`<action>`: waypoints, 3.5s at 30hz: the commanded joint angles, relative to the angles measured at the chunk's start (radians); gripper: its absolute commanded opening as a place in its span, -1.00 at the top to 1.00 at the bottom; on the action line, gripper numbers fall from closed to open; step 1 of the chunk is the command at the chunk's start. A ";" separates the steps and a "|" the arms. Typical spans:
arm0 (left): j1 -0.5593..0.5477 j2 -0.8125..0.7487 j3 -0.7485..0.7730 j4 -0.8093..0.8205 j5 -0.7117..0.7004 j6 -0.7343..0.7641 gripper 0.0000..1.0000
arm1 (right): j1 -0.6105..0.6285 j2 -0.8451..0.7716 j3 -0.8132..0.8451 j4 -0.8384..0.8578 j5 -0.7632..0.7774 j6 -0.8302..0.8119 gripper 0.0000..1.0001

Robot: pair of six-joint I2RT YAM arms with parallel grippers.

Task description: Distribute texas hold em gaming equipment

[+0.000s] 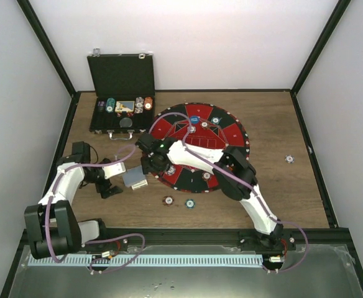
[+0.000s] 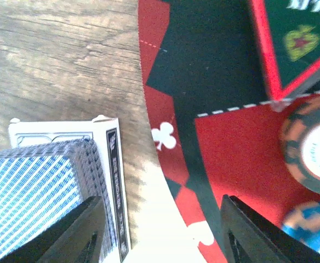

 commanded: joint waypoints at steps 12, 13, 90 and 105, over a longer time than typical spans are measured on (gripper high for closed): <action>-0.170 0.125 -0.001 0.197 -0.136 -0.180 -1.00 | -0.057 -0.342 -0.280 0.077 0.003 0.030 -0.45; -0.175 0.129 -0.001 0.204 -0.142 -0.193 -1.00 | -0.057 -0.356 -0.294 0.082 0.003 0.033 -0.46; -0.288 0.343 -0.007 0.282 -0.264 -0.188 -0.80 | -0.071 -0.488 -0.517 0.150 -0.037 0.050 -0.27; -0.290 0.354 -0.011 0.261 -0.269 -0.173 -0.21 | -0.072 -0.491 -0.528 0.160 -0.046 0.051 -0.25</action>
